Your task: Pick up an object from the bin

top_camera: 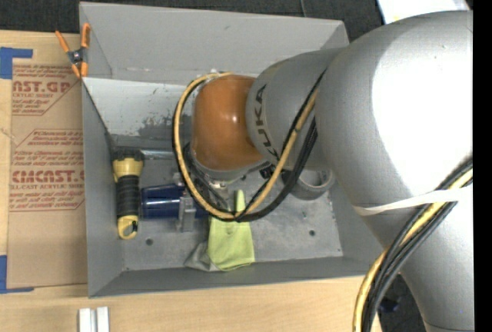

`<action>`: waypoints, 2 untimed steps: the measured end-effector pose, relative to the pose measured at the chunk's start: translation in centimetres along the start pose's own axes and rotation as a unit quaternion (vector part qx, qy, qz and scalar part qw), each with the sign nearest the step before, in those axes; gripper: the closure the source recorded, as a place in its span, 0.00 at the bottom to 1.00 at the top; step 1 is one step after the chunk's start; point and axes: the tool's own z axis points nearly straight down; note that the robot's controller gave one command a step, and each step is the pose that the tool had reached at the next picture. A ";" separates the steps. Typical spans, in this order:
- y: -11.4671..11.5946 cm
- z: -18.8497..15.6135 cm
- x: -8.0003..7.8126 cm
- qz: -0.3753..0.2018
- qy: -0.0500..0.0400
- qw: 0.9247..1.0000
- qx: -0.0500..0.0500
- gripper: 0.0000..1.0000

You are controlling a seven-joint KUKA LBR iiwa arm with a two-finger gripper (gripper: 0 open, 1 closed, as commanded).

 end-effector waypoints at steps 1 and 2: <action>0.0 0.0 0.0 0.000 0.000 1.000 0.000 1.00; -0.2 0.0 -0.2 0.005 0.000 1.000 0.000 1.00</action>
Offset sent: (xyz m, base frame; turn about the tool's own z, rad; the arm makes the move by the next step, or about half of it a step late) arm 0.0063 -0.0073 0.0008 0.0263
